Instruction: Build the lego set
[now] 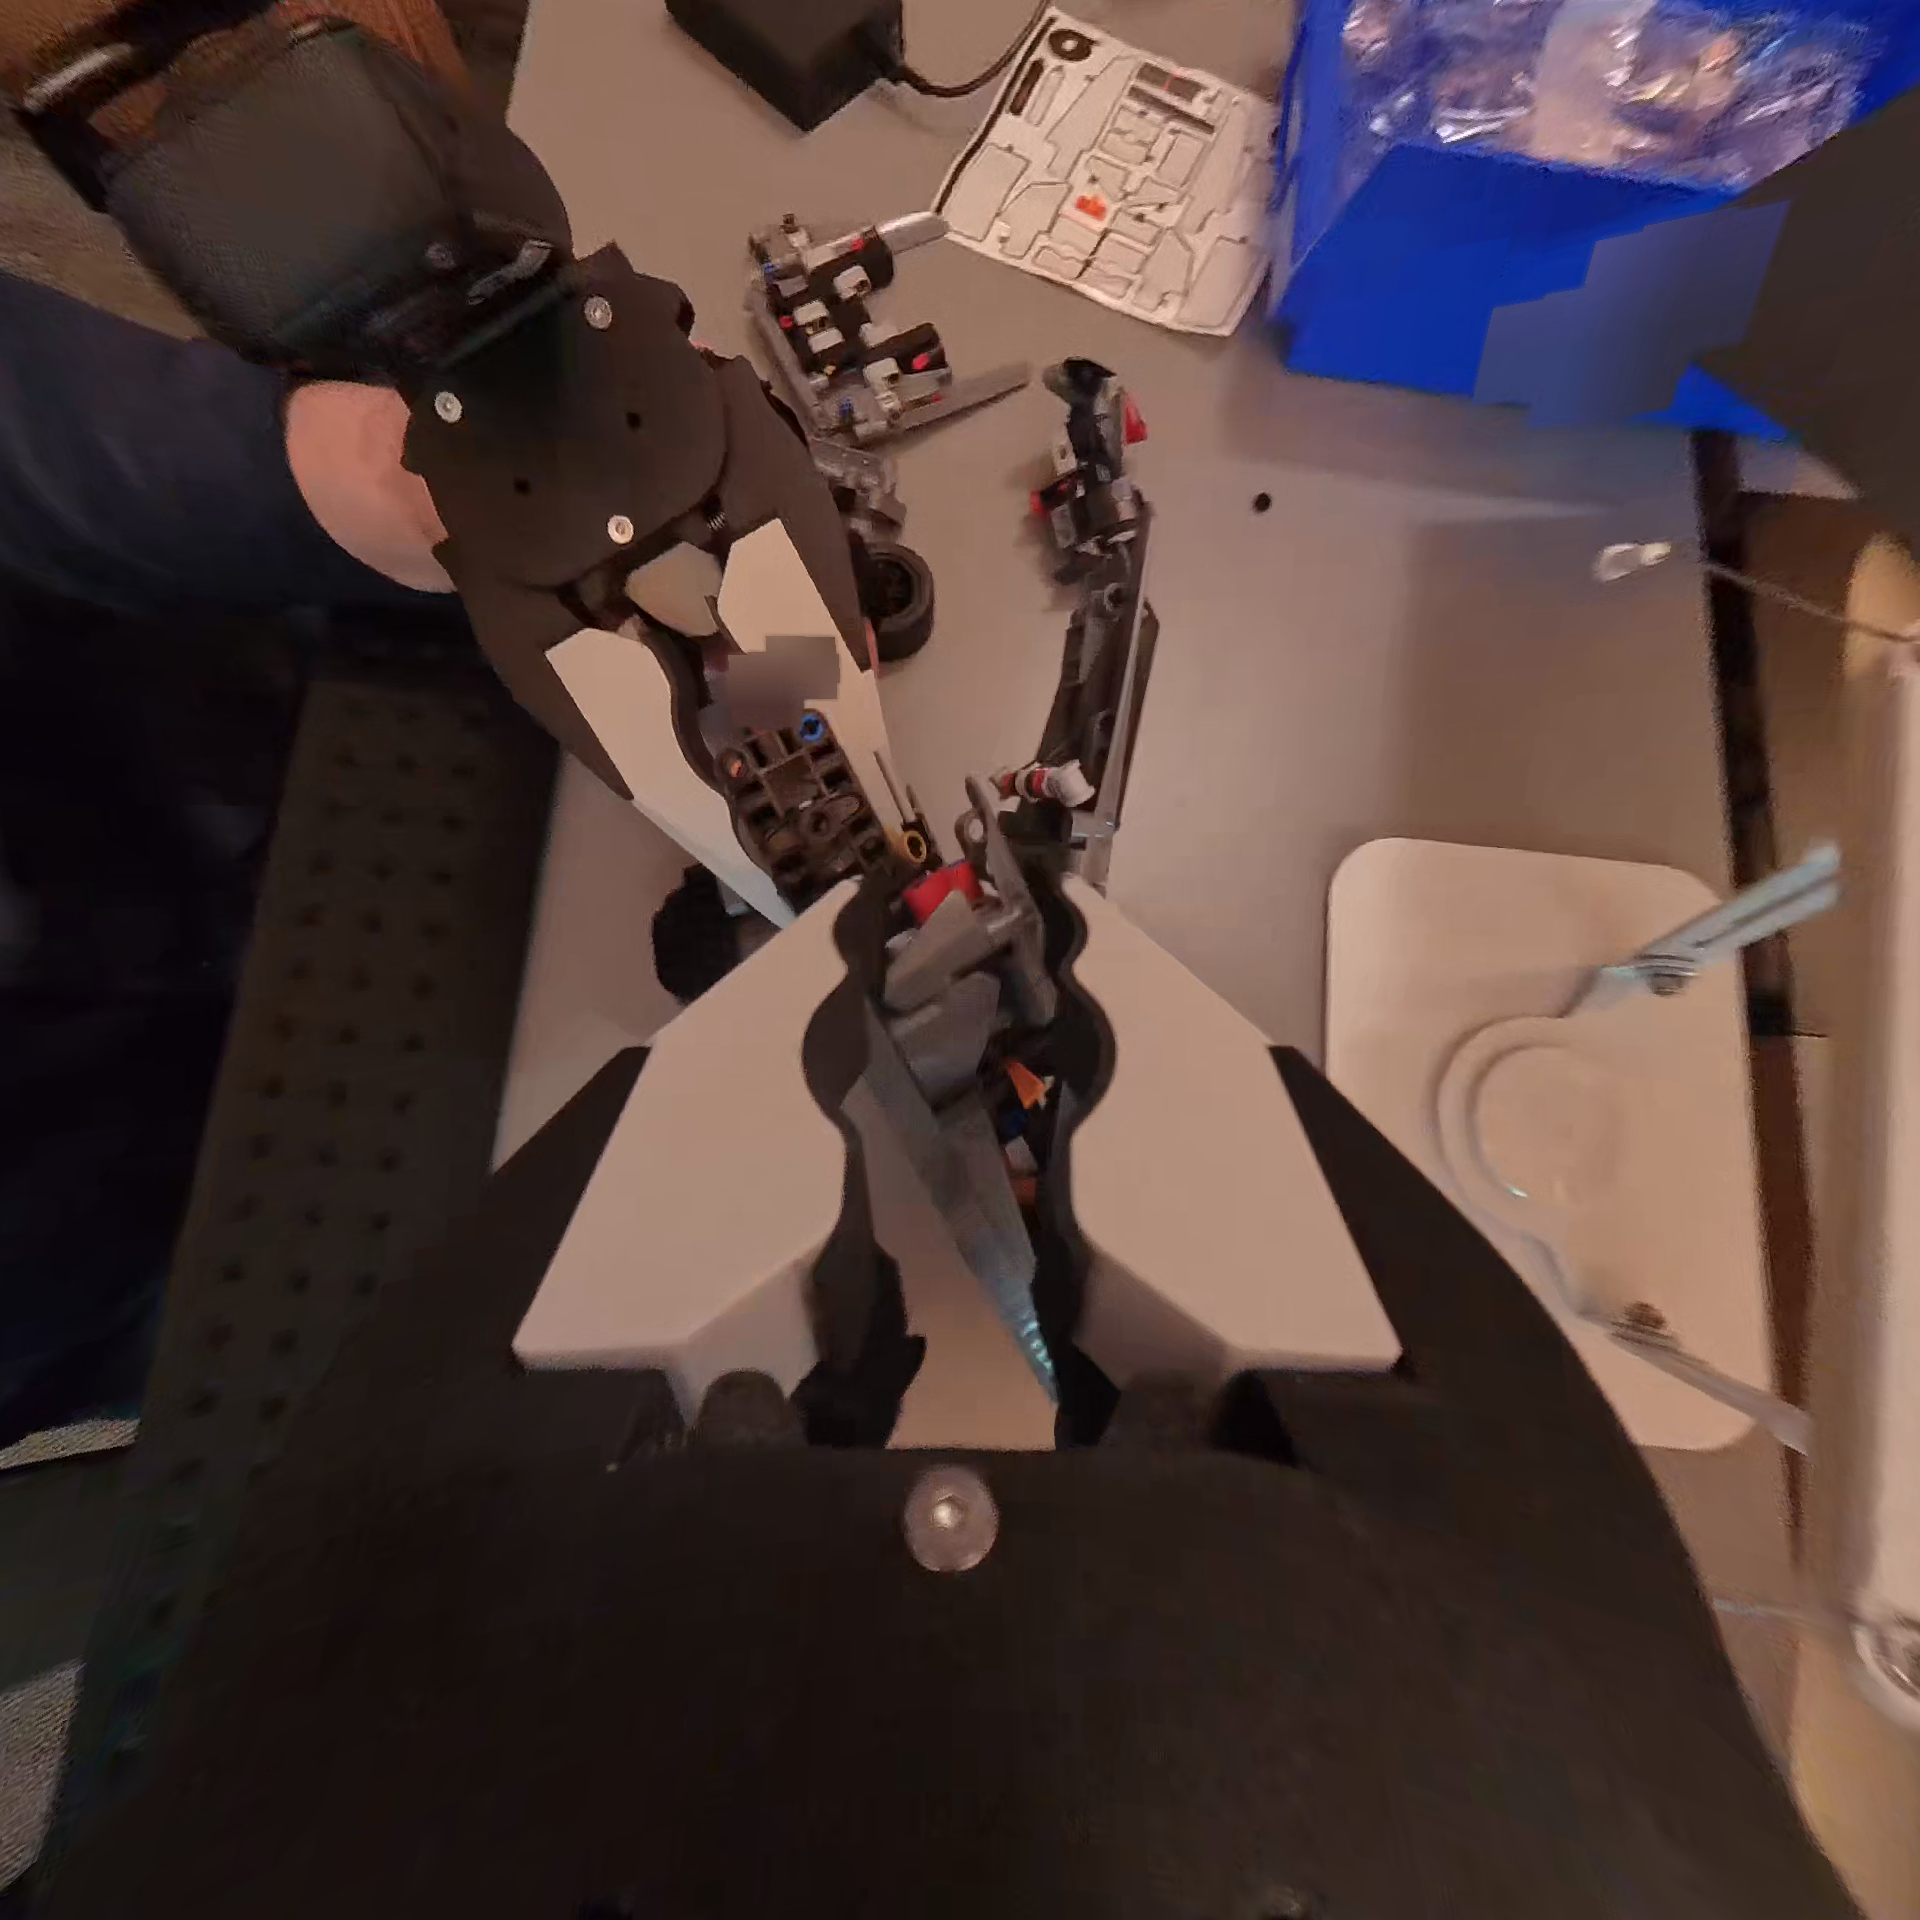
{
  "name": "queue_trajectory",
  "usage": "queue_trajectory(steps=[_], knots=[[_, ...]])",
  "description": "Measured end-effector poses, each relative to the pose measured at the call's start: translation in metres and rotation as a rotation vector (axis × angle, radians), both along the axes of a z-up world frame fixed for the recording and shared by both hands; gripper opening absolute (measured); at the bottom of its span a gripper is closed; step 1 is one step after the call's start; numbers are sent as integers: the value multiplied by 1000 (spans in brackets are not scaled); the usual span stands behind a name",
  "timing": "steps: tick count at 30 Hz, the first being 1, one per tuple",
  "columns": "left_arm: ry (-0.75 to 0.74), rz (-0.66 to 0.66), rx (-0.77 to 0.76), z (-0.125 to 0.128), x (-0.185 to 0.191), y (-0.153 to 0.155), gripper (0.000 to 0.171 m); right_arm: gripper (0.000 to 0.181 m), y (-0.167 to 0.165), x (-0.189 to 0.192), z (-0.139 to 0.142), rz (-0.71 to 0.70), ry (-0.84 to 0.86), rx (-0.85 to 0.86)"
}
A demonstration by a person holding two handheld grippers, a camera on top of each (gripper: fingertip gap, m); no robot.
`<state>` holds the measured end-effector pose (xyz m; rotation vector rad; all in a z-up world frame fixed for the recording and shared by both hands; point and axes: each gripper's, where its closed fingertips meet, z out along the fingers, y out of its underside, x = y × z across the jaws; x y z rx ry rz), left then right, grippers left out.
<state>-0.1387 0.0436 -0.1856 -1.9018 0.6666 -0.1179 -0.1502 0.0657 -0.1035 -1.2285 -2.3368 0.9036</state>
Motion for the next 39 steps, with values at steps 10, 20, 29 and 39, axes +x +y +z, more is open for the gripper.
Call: queue_trajectory(steps=[10,20,29,39], knots=[[12,-5,16,0,2,1,21,6,7,-7,1,-60,20,161],[-26,-2,60,10,-2,0,21,0,11,8,15,-77,65,194],[-88,-31,61,11,-1,2,20,0,9,16,16,-90,74,190],[-97,-43,-10,3,1,-5,32,0,9,-10,0,-133,83,244]])
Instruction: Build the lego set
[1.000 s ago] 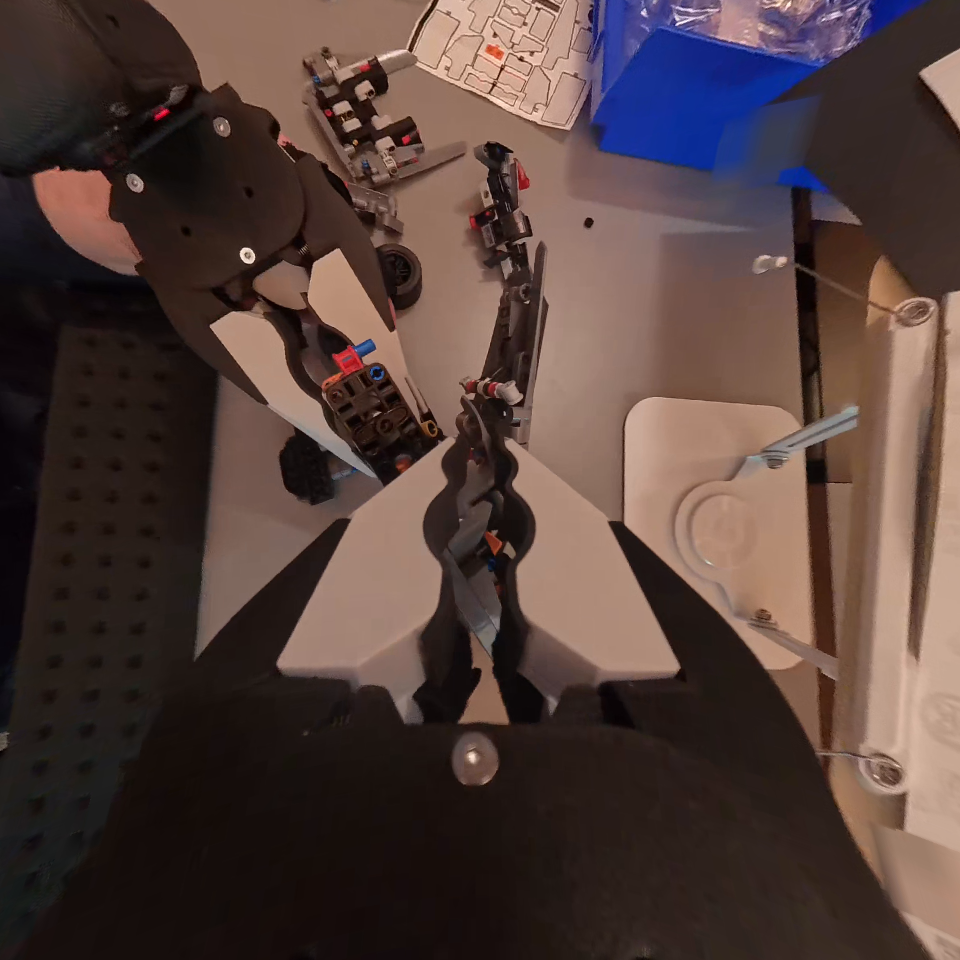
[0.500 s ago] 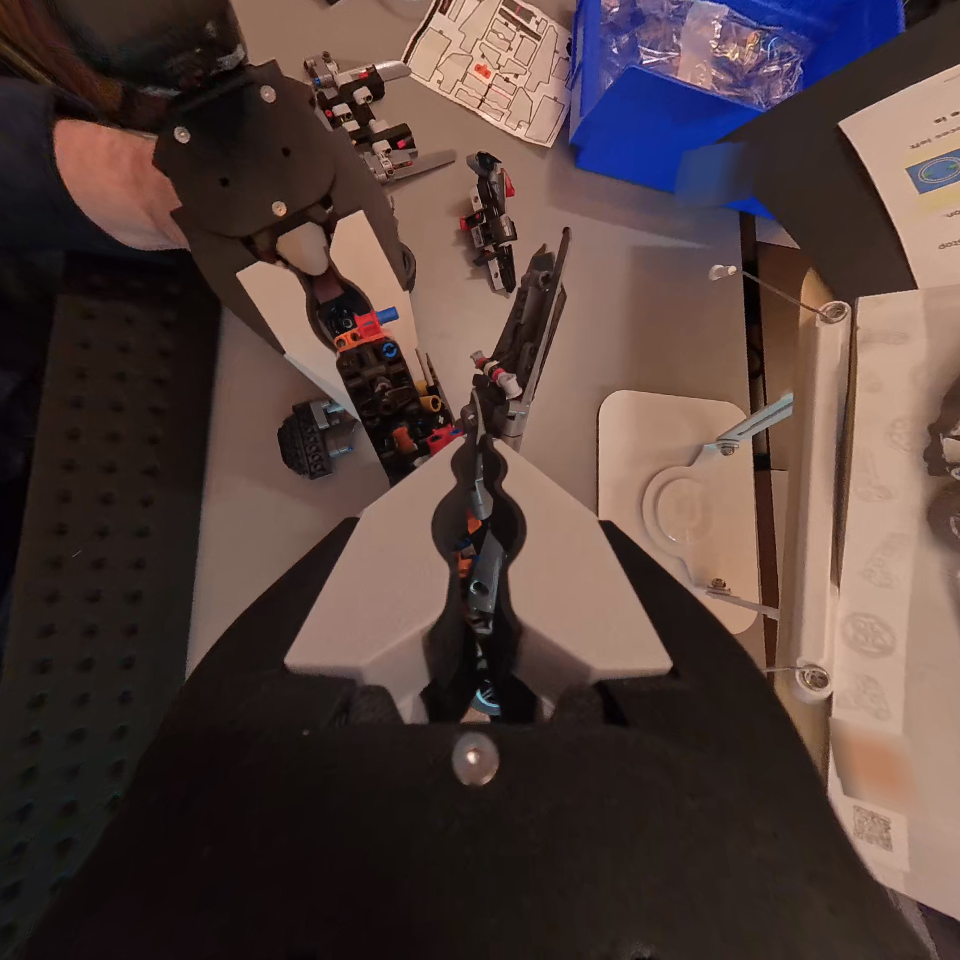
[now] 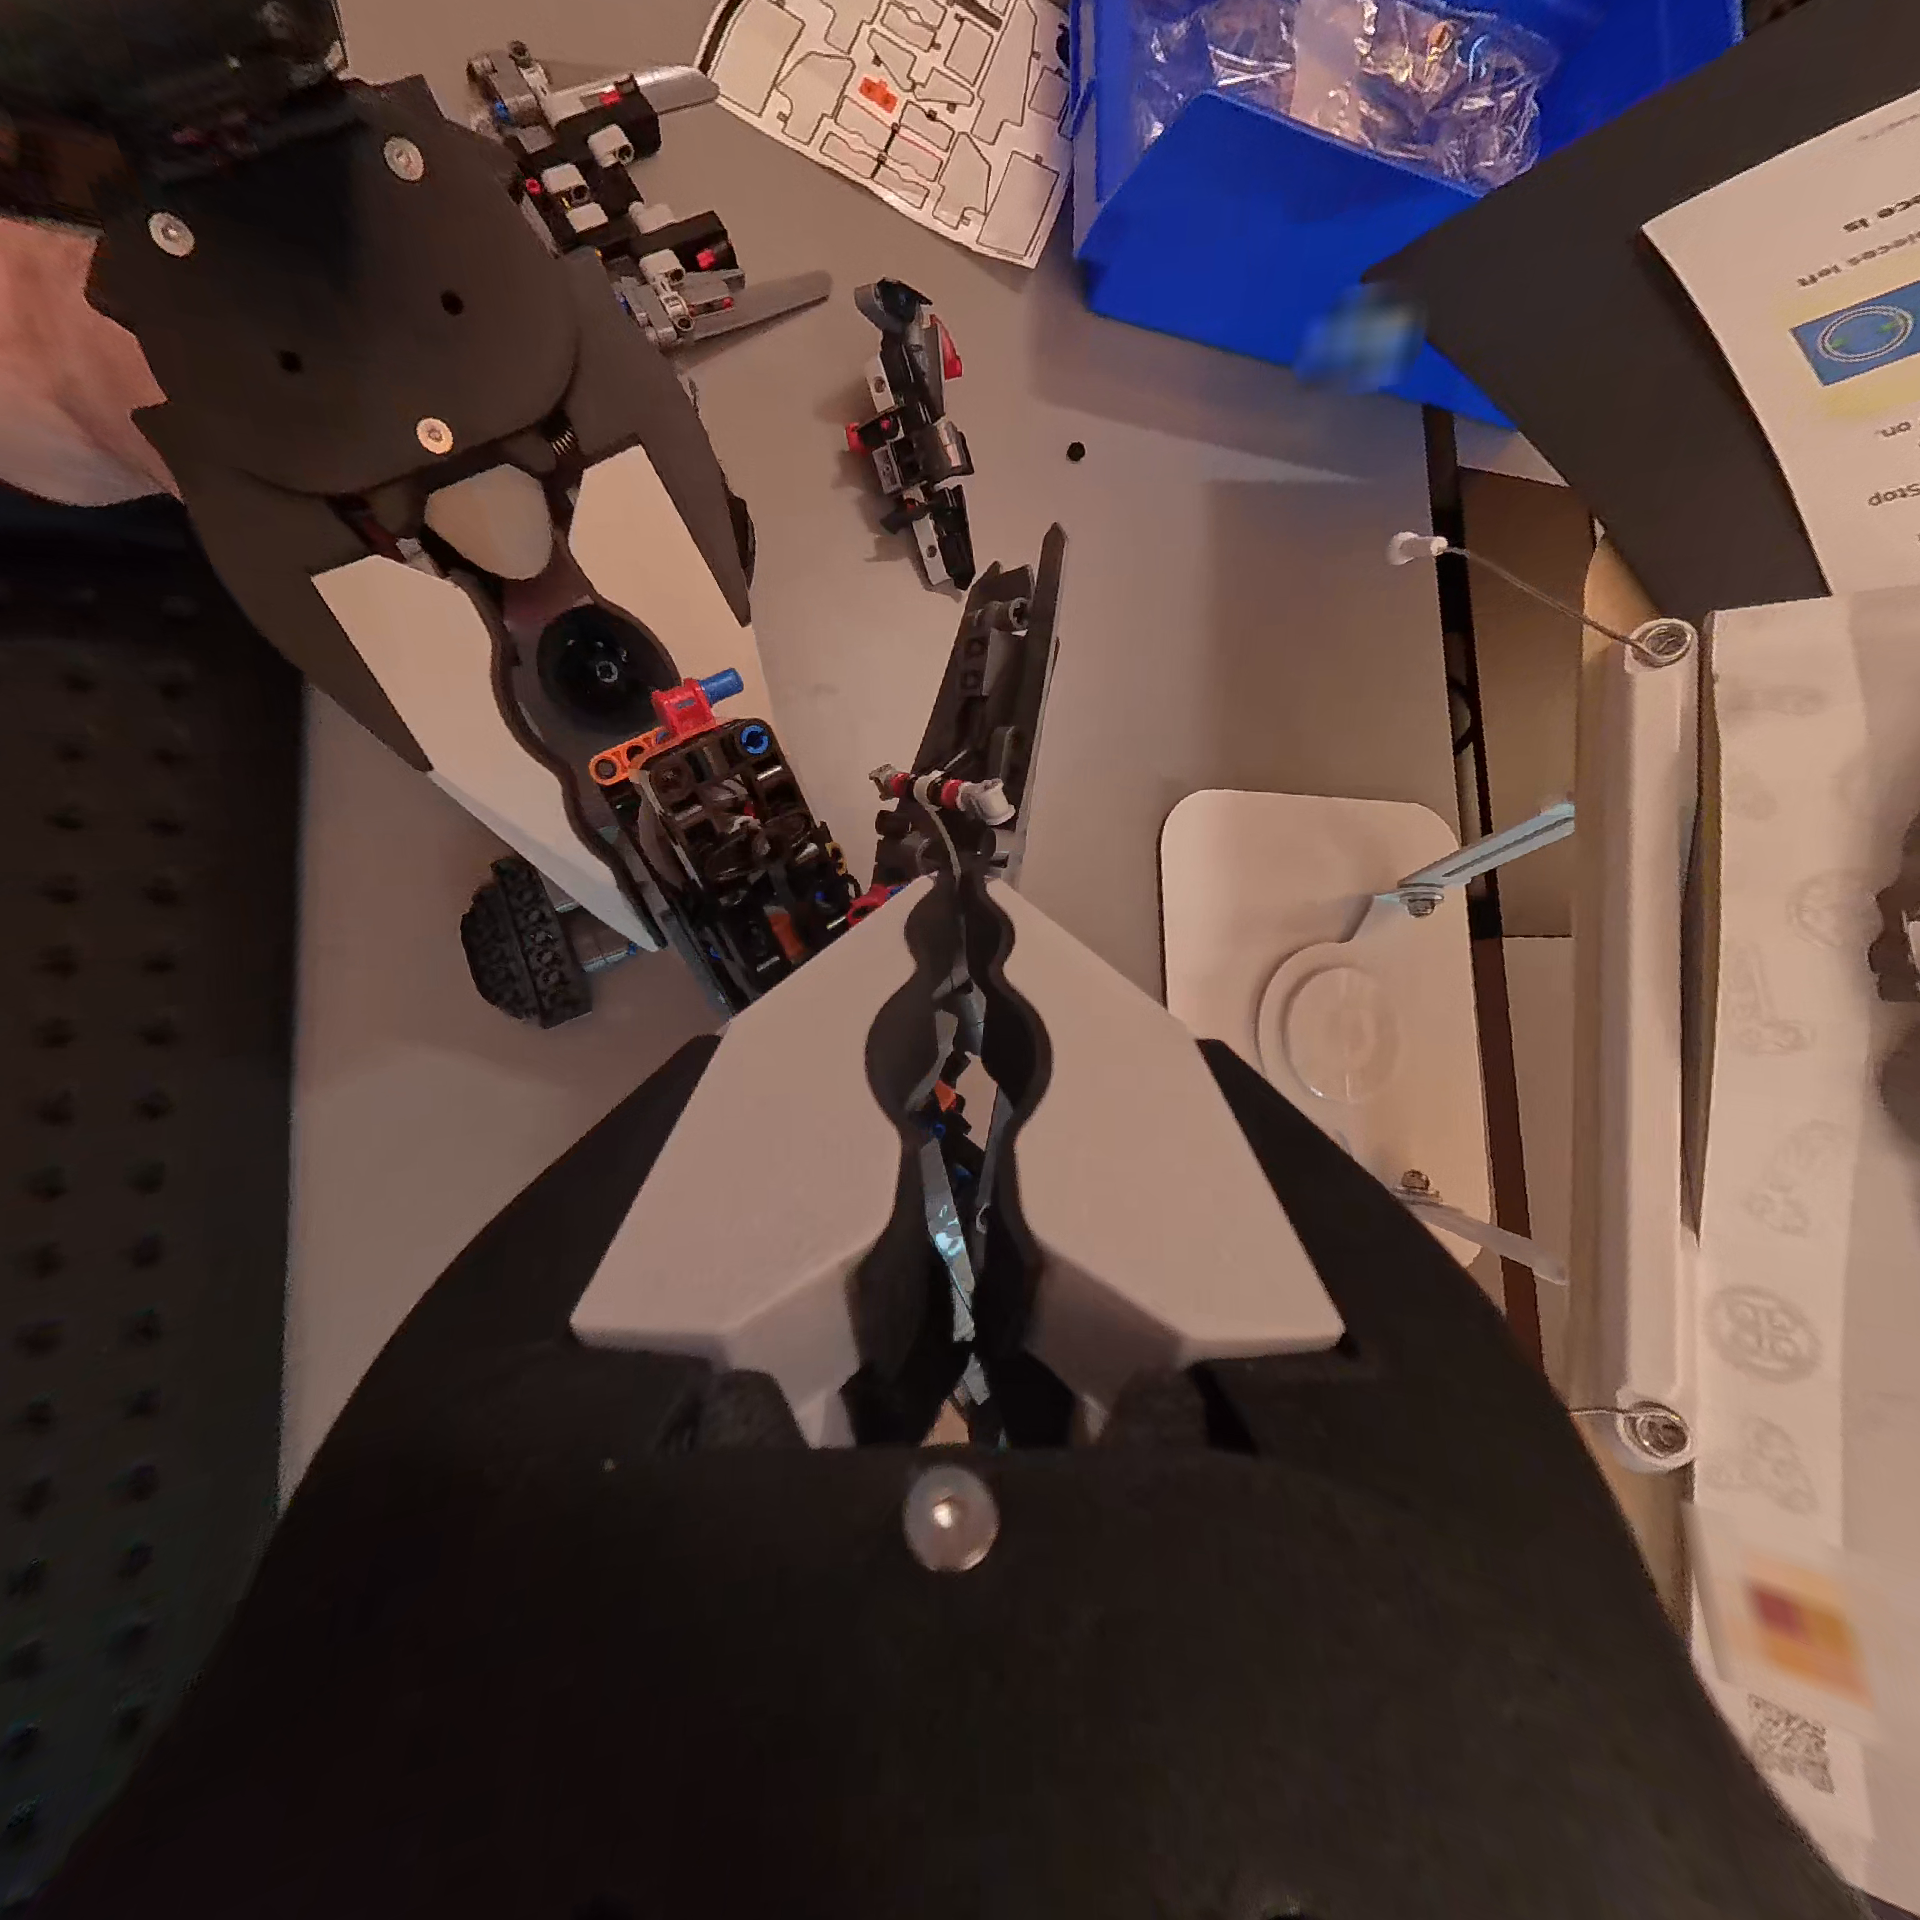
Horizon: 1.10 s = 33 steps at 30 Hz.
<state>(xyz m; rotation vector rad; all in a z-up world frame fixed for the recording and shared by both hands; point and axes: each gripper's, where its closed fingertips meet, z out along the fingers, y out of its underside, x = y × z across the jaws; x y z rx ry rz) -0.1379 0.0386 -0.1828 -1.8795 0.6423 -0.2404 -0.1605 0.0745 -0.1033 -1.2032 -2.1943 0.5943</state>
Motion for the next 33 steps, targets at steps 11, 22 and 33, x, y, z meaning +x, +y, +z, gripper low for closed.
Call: queue_trajectory(steps=[11,22,33], knots=[[-68,64,-7,8,-12,11,36,0,0,-10,-19,-14,-40,1],[-135,77,-44,0,-28,5,17,0,-3,-17,-20,-4,-36,-42],[-93,54,-113,-23,-41,-1,17,55,52,43,-20,-65,-186,-85]])
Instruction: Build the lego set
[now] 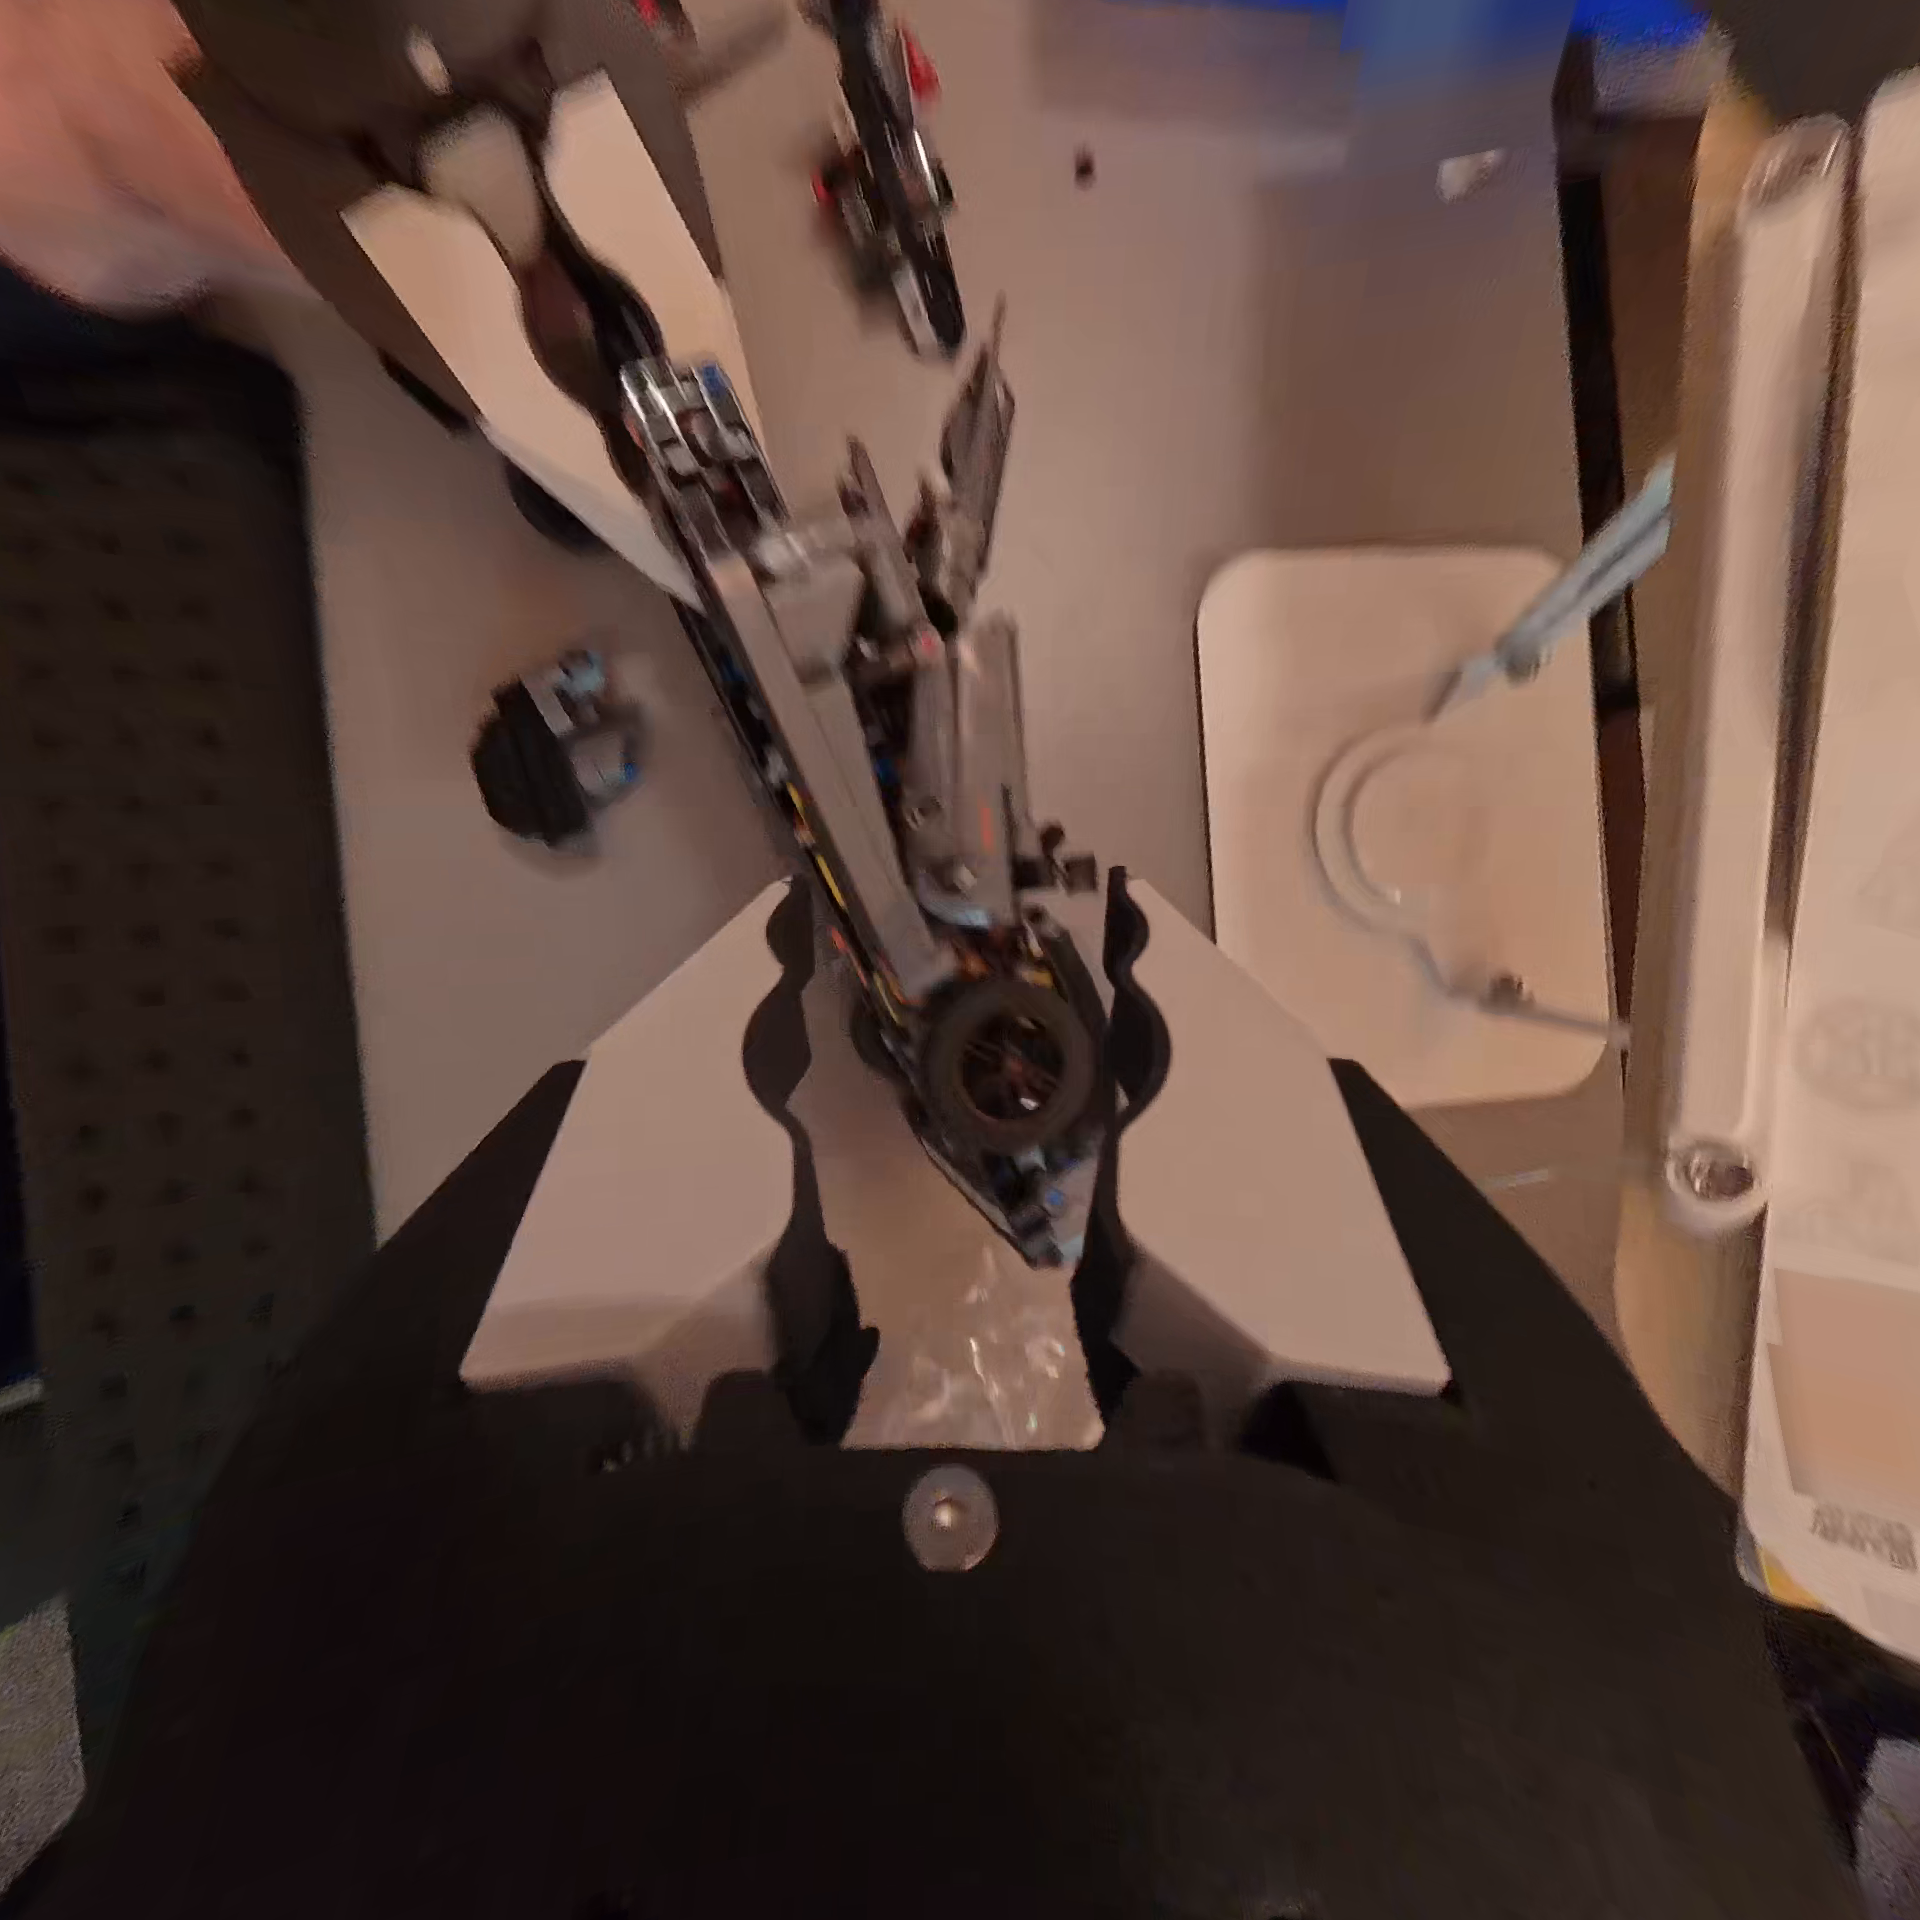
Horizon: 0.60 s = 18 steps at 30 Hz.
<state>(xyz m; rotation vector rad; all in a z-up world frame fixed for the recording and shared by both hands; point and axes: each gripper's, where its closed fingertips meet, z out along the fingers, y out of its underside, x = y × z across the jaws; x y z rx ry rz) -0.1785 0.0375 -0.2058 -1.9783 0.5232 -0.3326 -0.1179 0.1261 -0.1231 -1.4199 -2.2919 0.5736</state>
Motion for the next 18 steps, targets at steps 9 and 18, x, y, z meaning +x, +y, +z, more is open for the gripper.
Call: queue_trajectory(steps=[9,18], knots=[[45,0,-73,-12,-6,-15,23,54,13,39,-59,26,-234,20],[78,113,10,47,-31,-48,39,54,14,35,-31,42,-111,88]])
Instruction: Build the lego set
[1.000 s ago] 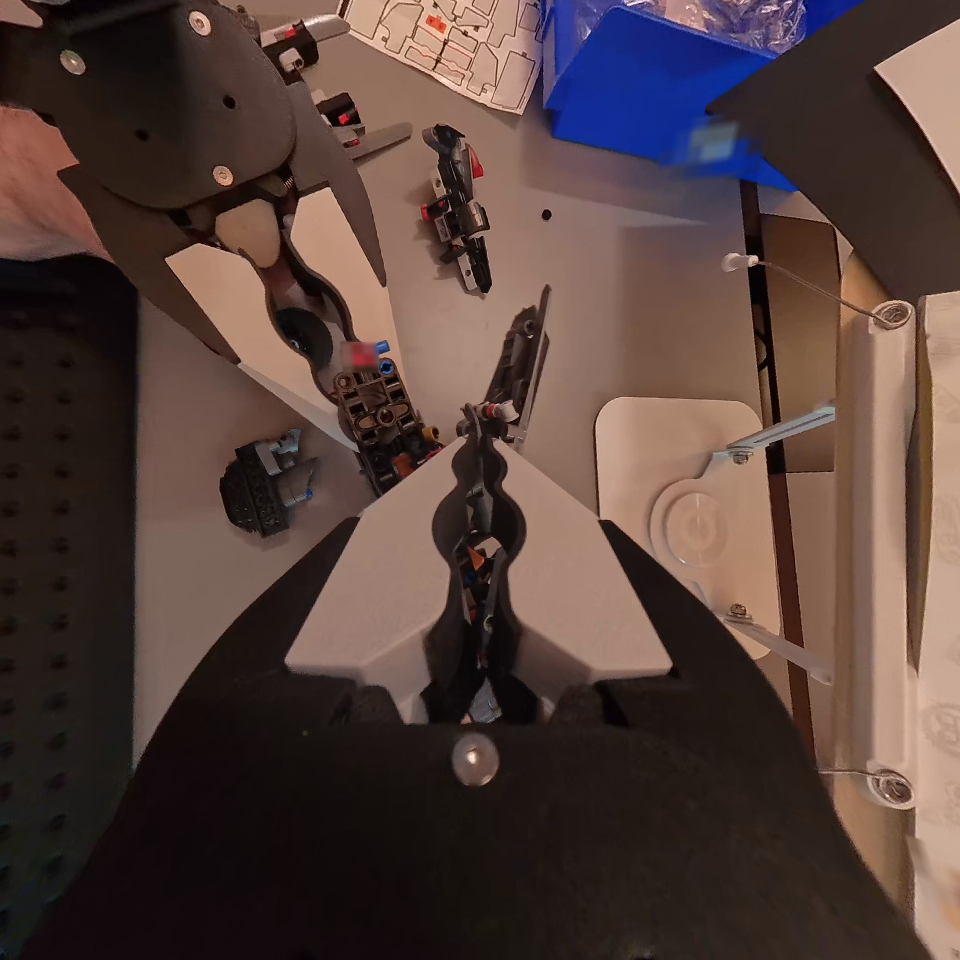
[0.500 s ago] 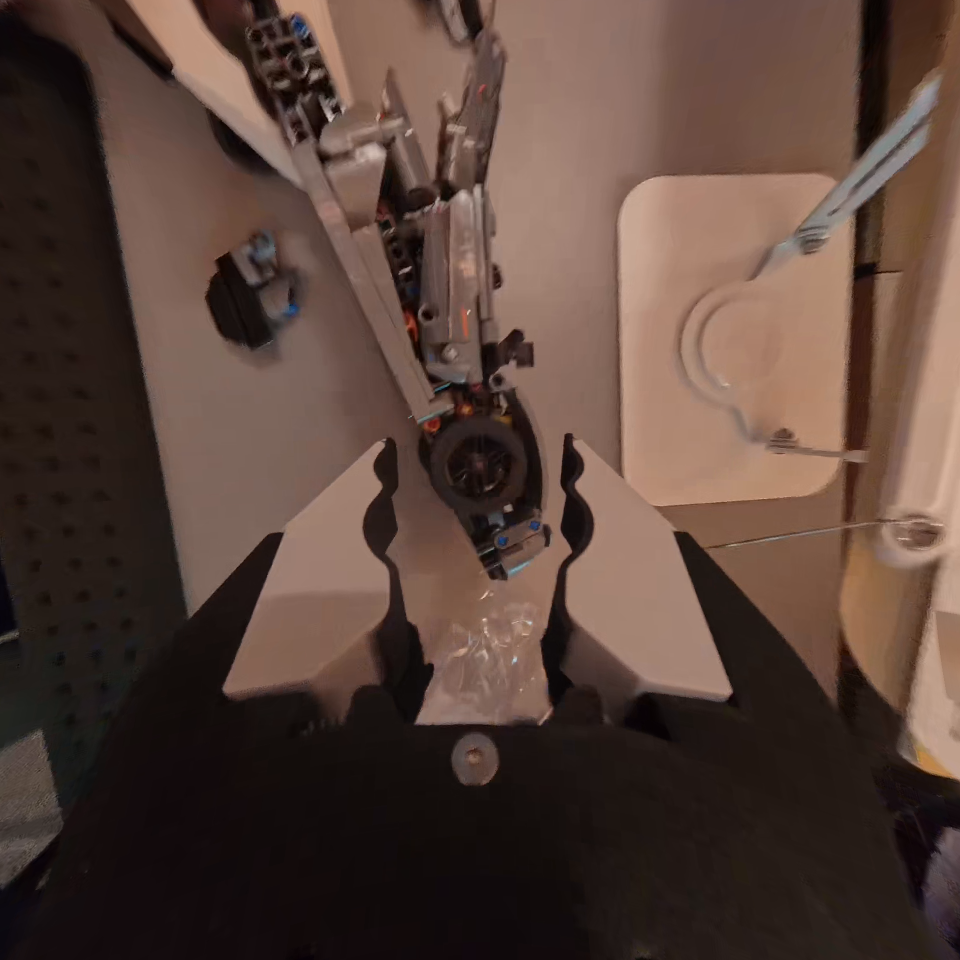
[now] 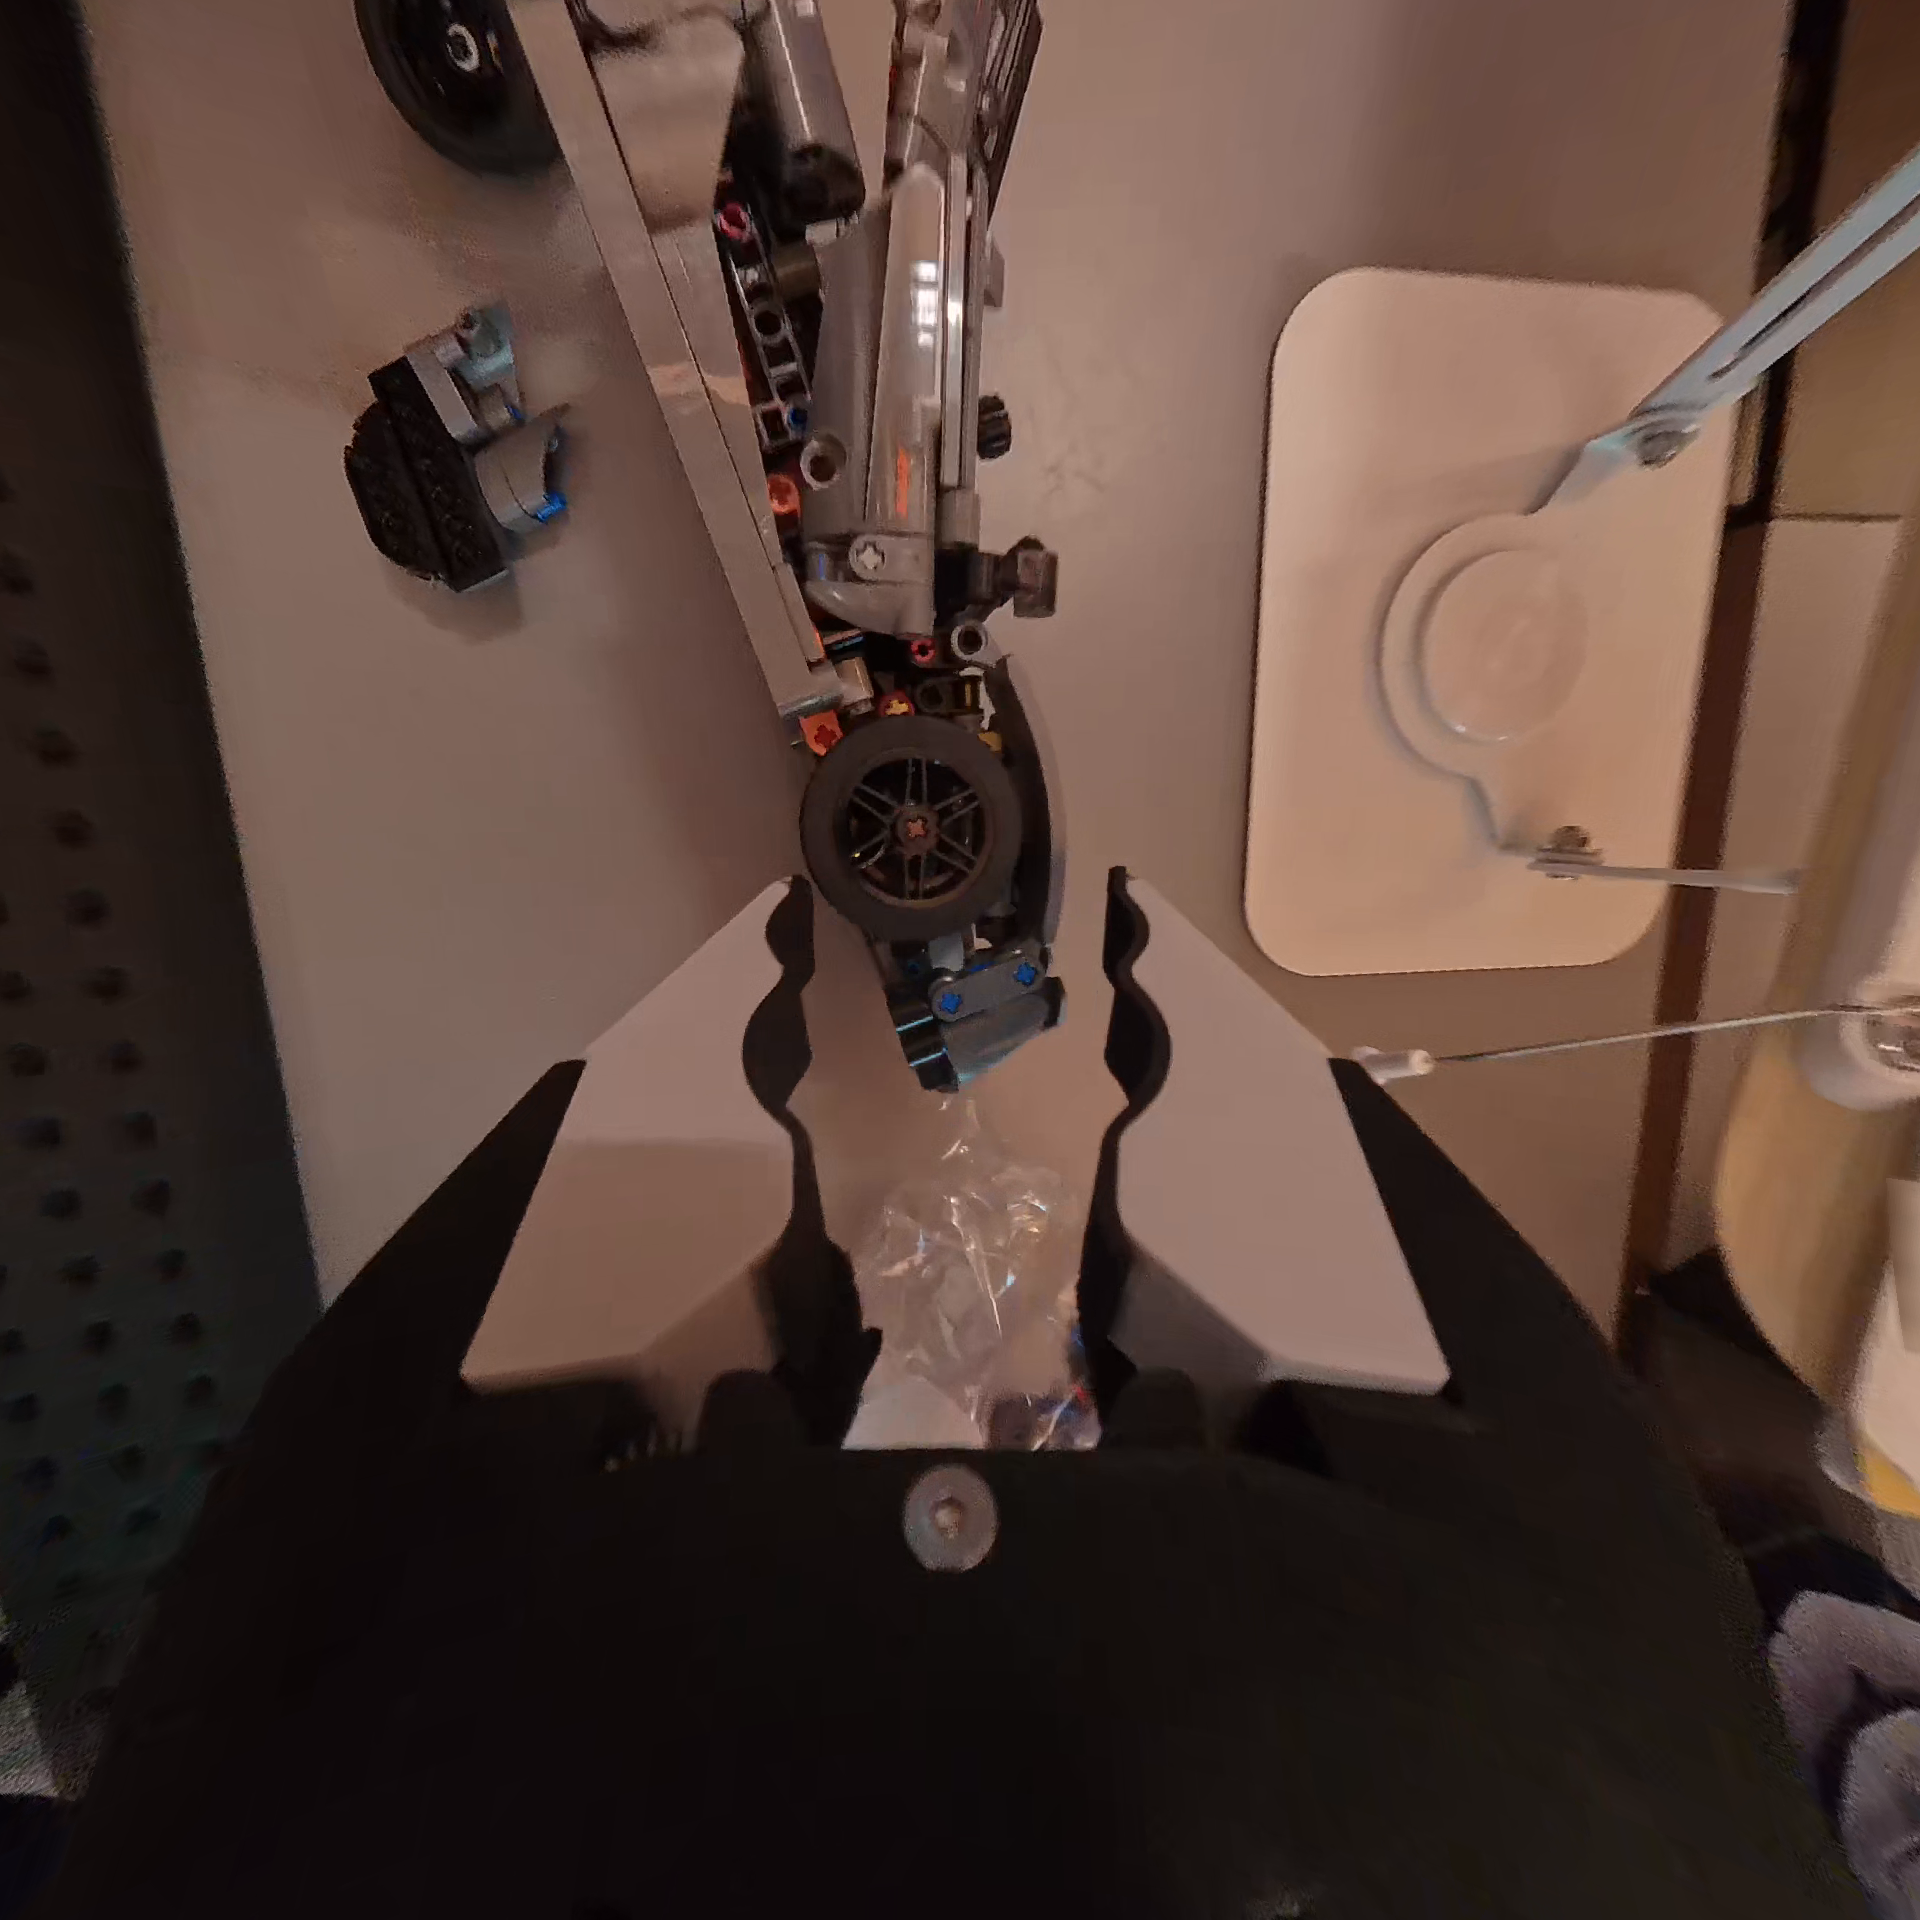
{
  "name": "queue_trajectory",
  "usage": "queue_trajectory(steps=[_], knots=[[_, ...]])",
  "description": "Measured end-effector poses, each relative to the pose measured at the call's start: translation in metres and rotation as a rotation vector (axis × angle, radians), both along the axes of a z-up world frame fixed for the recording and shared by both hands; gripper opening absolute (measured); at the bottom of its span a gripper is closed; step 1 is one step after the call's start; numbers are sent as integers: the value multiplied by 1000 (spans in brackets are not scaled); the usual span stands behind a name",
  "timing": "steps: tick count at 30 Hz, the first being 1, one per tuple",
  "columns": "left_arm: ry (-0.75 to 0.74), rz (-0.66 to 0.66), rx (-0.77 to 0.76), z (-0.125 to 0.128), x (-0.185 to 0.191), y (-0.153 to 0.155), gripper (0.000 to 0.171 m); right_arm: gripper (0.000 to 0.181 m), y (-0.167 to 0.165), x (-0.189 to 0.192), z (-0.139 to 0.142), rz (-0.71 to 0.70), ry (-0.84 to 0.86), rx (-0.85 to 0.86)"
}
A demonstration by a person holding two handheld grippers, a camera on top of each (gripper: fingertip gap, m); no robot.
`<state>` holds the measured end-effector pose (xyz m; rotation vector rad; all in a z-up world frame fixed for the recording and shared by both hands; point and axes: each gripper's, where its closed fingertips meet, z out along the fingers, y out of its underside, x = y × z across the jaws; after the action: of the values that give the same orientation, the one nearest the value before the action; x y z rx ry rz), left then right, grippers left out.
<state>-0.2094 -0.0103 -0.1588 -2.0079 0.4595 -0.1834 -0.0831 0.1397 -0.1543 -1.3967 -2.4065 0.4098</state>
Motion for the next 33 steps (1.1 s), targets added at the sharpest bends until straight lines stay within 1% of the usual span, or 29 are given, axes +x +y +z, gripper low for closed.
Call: queue_trajectory(steps=[2,3,5,7,9,11,12,13,15,18,20,21,22,24,26,27,30,33], knots=[[55,-26,58,25,16,10,40,51,-12,2,10,10,-11,-41],[100,-51,68,32,28,19,44,51,-18,4,12,4,-33,-67],[207,-101,57,36,51,43,46,53,-22,7,5,-28,-101,-75],[285,-154,16,30,70,69,46,54,-12,7,-6,-104,-140,-30],[355,-181,-46,14,81,91,44,56,-13,4,-13,-153,-145,-63],[371,-207,-113,-3,88,104,42,55,-12,-3,-15,-187,-113,-90],[363,-196,-96,-2,88,109,40,53,-11,-7,-14,-200,-92,-107],[346,-198,-96,0,88,109,35,46,-10,-9,-14,-212,-83,-135],[316,-220,-96,2,90,106,24,43,-8,-9,-15,-230,-87,-135],[353,-214,-72,0,90,107,23,44,-5,-4,-19,-231,-127,-60],[356,-204,-69,-1,89,108,21,50,0,-1,-22,-255,-163,-1],[355,-206,-66,-1,90,108,18,49,2,-1,-23,-276,-168,18],[352,-210,-61,-1,91,108,16,48,1,-1,-23,-296,-170,11],[366,-211,-58,-1,92,107,17,56,-3,-1,-19,-336,-166,-6],[372,-211,-56,-2,93,107,15,52,1,-2,-21,-362,-163,-16],[379,-211,-54,-2,94,107,15,45,4,-4,-23,-363,-163,-27],[402,-211,-53,-3,96,107,13,44,6,-7,-23,-326,-156,-35],[416,-206,-40,-3,98,109,11,43,7,-9,-22,-301,-130,23]])
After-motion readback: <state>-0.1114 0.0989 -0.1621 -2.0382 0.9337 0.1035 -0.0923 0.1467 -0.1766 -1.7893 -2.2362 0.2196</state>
